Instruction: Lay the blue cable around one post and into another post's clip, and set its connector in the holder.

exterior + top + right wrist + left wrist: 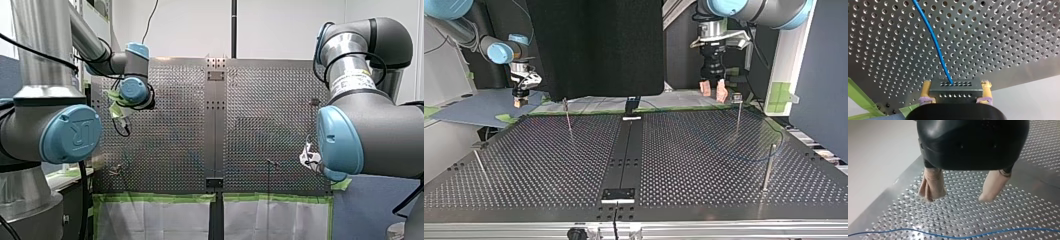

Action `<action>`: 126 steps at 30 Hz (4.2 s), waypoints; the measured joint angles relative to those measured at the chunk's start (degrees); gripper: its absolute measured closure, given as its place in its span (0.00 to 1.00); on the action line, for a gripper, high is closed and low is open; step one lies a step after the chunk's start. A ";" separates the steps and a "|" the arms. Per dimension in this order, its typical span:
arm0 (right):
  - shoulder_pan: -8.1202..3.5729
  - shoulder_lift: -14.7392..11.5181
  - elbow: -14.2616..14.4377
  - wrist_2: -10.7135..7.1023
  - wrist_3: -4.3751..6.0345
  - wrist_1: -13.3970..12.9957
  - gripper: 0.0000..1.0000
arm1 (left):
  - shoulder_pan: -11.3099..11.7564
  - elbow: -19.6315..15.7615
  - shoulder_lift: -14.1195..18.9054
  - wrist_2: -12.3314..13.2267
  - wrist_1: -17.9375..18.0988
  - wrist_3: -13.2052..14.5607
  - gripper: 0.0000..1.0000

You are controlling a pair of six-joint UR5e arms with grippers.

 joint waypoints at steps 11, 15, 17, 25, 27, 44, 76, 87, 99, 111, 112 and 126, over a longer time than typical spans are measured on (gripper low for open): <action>0.35 0.05 -0.03 0.00 -0.01 0.06 1.00 | 5.31 2.75 1.55 5.05 -0.21 -3.69 0.00; 0.49 0.07 -0.04 -0.01 -0.03 0.08 1.00 | 7.10 3.38 1.97 4.72 -0.36 -4.22 0.00; 0.52 0.07 -0.04 0.00 -0.06 0.05 1.00 | 8.09 3.54 2.05 3.97 -0.38 -4.47 0.00; 0.59 0.06 -0.07 -0.01 -0.03 -0.06 1.00 | 12.02 3.71 2.08 0.19 0.13 -5.04 0.00; 0.61 0.06 -0.11 0.00 -0.03 -0.08 1.00 | 13.14 3.77 2.09 -0.93 0.81 -5.02 0.00; 0.77 0.08 -0.15 -0.01 0.00 -0.17 1.00 | 21.88 5.59 1.99 1.53 2.05 -11.14 0.00; 1.02 0.20 -0.14 -0.01 -0.06 -0.09 1.00 | 23.73 5.66 0.72 18.26 6.48 -27.89 0.00; 1.12 0.21 -0.14 0.00 -0.15 -0.24 1.00 | 24.07 8.86 -2.66 16.60 10.73 -30.70 0.00; 1.13 0.23 -0.15 0.00 -0.18 -0.28 1.00 | 24.45 11.40 -3.04 15.20 9.83 -29.49 0.00; 1.13 0.24 -0.14 0.00 -0.14 -0.10 1.00 | 24.62 14.58 -7.61 15.56 9.99 -27.92 0.00; 1.13 0.24 -0.14 0.00 -0.13 -0.10 1.00 | 24.68 14.85 -8.00 15.58 10.00 -27.82 0.00; 0.88 0.21 -0.44 -0.01 0.21 -0.11 1.00 | 26.00 18.17 -12.22 15.53 9.86 -27.12 0.00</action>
